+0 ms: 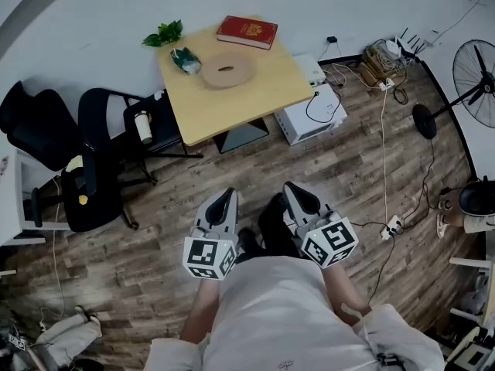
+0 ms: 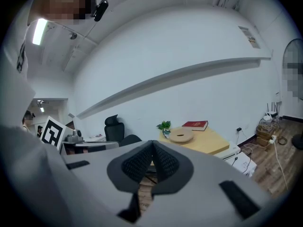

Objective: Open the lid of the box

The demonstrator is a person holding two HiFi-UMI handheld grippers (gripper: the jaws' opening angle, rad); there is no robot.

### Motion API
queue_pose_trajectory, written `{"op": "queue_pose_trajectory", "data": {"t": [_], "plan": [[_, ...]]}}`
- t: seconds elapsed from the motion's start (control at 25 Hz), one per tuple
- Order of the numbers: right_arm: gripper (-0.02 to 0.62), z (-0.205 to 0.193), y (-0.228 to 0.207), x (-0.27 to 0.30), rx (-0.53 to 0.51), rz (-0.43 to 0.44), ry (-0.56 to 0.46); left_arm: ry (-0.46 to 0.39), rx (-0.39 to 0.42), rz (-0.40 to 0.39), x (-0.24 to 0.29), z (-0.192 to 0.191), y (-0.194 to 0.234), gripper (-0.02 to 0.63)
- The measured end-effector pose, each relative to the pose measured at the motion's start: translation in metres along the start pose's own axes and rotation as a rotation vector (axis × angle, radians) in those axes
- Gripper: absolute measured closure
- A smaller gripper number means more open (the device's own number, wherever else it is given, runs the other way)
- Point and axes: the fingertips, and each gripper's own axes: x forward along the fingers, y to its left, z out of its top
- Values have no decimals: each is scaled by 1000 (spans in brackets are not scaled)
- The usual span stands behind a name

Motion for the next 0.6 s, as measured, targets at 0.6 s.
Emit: {"op": "queue_pose_trajectory", "data": {"t": [0.6], "plan": [[591,3,-23,13,0,-8,16,-48,-10,78,10,9,13,597]]}}
